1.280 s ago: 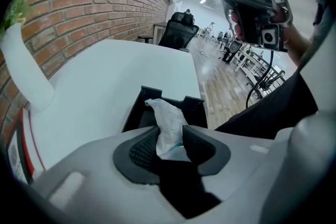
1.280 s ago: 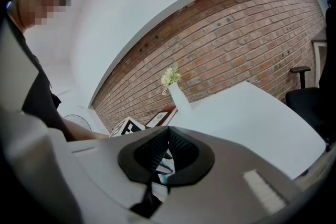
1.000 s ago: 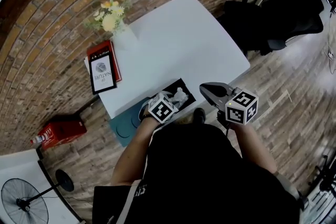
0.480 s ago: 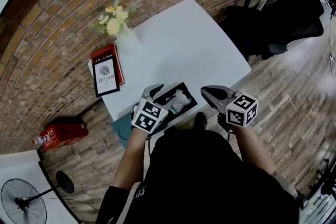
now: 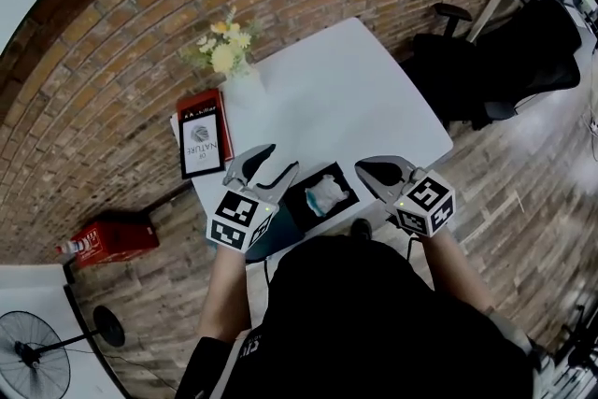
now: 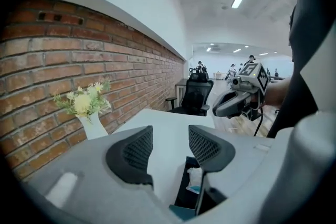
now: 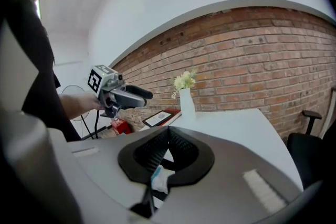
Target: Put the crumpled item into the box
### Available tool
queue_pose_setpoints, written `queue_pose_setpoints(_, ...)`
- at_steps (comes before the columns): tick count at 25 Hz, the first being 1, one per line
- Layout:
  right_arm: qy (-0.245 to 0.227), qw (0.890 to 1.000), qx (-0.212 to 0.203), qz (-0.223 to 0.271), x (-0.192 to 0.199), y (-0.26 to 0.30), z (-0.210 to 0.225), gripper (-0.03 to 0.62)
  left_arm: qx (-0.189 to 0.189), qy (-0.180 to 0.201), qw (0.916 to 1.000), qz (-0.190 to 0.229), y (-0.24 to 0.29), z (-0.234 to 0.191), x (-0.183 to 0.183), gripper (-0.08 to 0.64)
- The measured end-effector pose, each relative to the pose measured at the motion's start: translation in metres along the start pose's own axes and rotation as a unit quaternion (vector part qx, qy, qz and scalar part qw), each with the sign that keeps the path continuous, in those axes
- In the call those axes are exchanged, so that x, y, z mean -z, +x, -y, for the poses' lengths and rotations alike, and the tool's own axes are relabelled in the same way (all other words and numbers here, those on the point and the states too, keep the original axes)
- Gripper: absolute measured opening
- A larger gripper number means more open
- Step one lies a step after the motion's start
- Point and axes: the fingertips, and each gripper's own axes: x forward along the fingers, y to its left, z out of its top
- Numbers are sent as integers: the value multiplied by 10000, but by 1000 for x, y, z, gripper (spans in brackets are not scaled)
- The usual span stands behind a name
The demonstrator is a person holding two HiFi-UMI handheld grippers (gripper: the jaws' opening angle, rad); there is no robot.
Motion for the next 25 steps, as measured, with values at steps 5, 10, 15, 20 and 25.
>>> queue_pose_setpoints(5,-293,9991,-194,219,-34,0,-2,0,-163,84,9991,391,-20,-11,-29,210)
queue_pose_setpoints(10,-392,9975,111,570,-66,-12,16,0,-443,6,9952,868,-44,-25,-54,163)
queue_pose_setpoints(15,-646,9931,171,965,-94,-20,11,0,-741,-178,9888,1285,-65,-37,-70,127)
queue_pose_setpoints(20,-1188,9796,403,1573,-121,-28,4,-2,-1097,-371,9799,1627,-85,-48,-78,69)
queue_pose_setpoints(25,-1005,9818,202,1599,-109,-18,-8,-2,-1248,-492,9772,1644,-86,-48,-73,32)
